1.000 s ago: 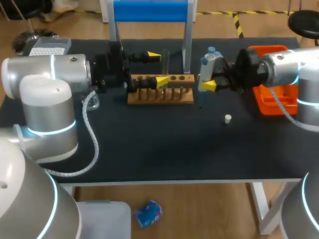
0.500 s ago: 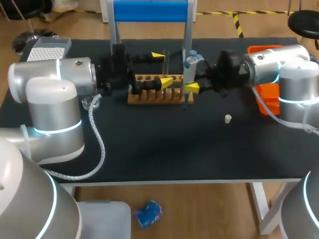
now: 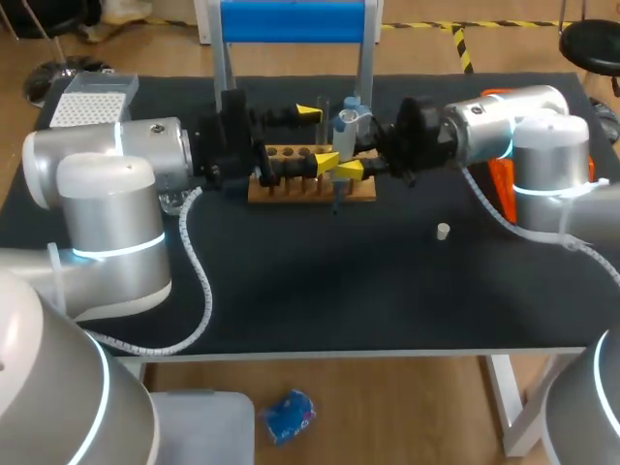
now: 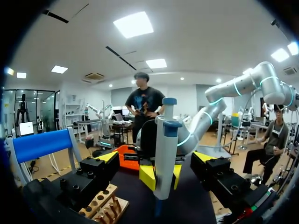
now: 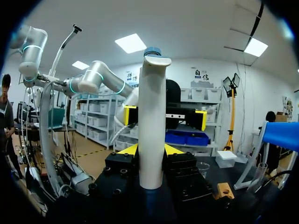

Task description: Invert the test tube, pick up the pipette, mount the tip to pipette, aspirate from beaker and dispense into the tube, eject the tip, return the pipette, and cap with the stopper.

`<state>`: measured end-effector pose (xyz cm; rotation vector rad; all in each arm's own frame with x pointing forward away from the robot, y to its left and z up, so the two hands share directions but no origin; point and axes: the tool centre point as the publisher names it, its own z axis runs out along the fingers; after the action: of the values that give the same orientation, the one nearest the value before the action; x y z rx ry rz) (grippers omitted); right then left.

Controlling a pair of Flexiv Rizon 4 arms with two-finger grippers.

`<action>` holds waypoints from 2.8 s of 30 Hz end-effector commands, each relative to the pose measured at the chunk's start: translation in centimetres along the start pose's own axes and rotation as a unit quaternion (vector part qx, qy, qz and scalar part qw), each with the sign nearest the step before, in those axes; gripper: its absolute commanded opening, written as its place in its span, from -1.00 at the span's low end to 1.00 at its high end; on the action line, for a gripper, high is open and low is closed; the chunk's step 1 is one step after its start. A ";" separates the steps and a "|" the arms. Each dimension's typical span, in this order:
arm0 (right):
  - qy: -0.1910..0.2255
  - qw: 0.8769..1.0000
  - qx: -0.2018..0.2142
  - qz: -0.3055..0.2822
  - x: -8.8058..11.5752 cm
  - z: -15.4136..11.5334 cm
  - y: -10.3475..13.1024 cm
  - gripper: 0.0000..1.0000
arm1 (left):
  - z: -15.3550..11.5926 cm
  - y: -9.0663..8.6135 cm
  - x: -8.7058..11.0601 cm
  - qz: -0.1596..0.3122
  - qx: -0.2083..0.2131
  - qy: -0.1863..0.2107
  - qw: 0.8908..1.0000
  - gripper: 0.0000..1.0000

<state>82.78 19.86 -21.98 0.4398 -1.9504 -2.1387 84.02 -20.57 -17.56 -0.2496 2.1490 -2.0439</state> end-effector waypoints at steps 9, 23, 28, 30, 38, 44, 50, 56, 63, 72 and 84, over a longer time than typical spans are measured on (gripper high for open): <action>0.018 1.000 -0.003 0.006 -1.4 1.3 -0.8 -1.00 | 0.6 0.4 0.3 0.004 0.002 -0.010 1.000 0.94; 0.023 1.000 0.001 0.011 -1.4 1.8 -1.1 -1.00 | 0.6 0.7 0.1 0.004 0.001 -0.016 1.000 0.38; 0.022 1.000 0.003 0.011 -1.4 1.7 -1.0 -1.00 | 0.6 0.8 0.1 0.004 0.001 -0.018 1.000 -0.14; 0.022 1.000 0.004 0.011 -1.5 1.7 -1.0 -1.00 | 0.6 0.8 0.0 0.003 0.000 -0.019 1.000 -0.17; 0.023 1.000 0.006 0.013 -1.5 1.8 -1.0 -1.00 | 0.8 0.9 0.0 0.004 -0.002 -0.016 1.000 -1.00; 0.022 1.000 0.005 0.014 -1.5 1.8 -1.0 -1.00 | 0.7 1.0 0.0 0.006 0.000 -0.018 1.000 -1.00; 0.025 0.999 0.006 0.023 -1.3 1.6 -1.1 1.00 | 0.2 0.6 -0.3 0.008 0.004 -0.029 1.000 -1.00; 0.016 0.999 0.021 0.035 -0.8 0.4 -1.3 1.00 | -0.8 -0.5 -1.4 0.008 0.007 -0.052 0.999 -1.00; -0.012 0.998 0.047 0.040 0.0 -2.2 -0.5 1.00 | -2.1 -1.8 -3.8 0.009 -0.017 -0.098 0.995 -1.00; -0.031 0.997 0.067 0.039 0.5 -4.0 0.3 1.00 | -2.6 -2.8 -5.6 0.009 -0.020 -0.117 0.993 -1.00; -0.123 0.984 0.121 0.042 0.6 -8.8 3.0 1.00 | -4.1 -2.8 -9.7 -0.050 -0.066 -0.231 0.969 -1.00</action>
<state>86.31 12.54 -20.87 0.2125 -2.2336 -1.9958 91.87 -13.25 -15.16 -0.6993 2.0456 -1.7344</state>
